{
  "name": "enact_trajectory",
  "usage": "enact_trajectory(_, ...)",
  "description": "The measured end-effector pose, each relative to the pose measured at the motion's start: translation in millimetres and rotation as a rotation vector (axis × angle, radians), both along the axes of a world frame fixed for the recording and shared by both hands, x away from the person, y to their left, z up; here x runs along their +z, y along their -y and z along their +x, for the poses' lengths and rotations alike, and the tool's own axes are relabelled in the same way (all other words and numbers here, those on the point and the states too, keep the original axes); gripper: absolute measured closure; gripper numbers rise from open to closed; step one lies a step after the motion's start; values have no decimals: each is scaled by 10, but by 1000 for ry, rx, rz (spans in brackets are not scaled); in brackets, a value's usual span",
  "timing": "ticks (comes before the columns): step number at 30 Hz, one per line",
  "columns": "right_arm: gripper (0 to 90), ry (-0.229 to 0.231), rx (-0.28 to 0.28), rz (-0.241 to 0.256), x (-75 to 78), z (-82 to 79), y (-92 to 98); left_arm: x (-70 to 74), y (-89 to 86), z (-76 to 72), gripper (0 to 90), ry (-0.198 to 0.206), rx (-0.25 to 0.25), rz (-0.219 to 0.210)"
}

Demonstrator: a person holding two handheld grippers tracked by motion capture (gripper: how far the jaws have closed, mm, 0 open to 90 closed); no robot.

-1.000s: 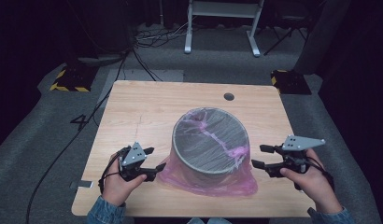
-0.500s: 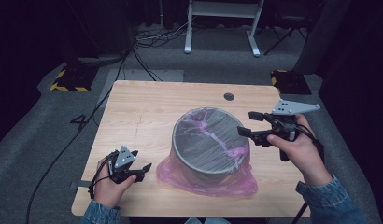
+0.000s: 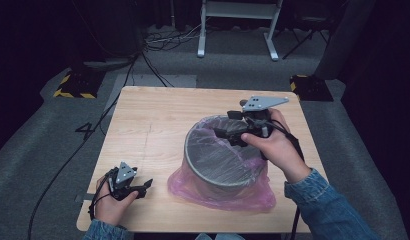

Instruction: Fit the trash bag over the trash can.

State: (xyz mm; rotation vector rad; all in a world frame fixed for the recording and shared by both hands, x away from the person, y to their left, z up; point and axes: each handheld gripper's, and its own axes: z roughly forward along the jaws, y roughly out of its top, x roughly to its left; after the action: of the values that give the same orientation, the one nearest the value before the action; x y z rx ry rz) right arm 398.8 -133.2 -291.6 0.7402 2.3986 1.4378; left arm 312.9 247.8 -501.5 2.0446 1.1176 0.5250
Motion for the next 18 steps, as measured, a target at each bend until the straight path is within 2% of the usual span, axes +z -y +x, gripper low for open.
enact_trajectory(2, 223, -8, 2, -19, -65, 35, -79, -17, -4, 3, 279, -14, 2, 8)
enact_trajectory(6, 218, -20, 6, -57, -168, 87, -175, -14, 6, 0, 276, -6, -3, 20)
enact_trajectory(10, 191, -56, -9, -116, -350, 168, -296, -22, 31, 3, 277, -15, -6, 34)
enact_trajectory(15, 172, -71, -23, -239, -520, 231, -397, -23, 46, 14, 278, -19, -8, 45)
enact_trajectory(18, 250, -94, 9, -295, -603, 272, -435, -25, 57, 9, 279, -15, -9, 46)
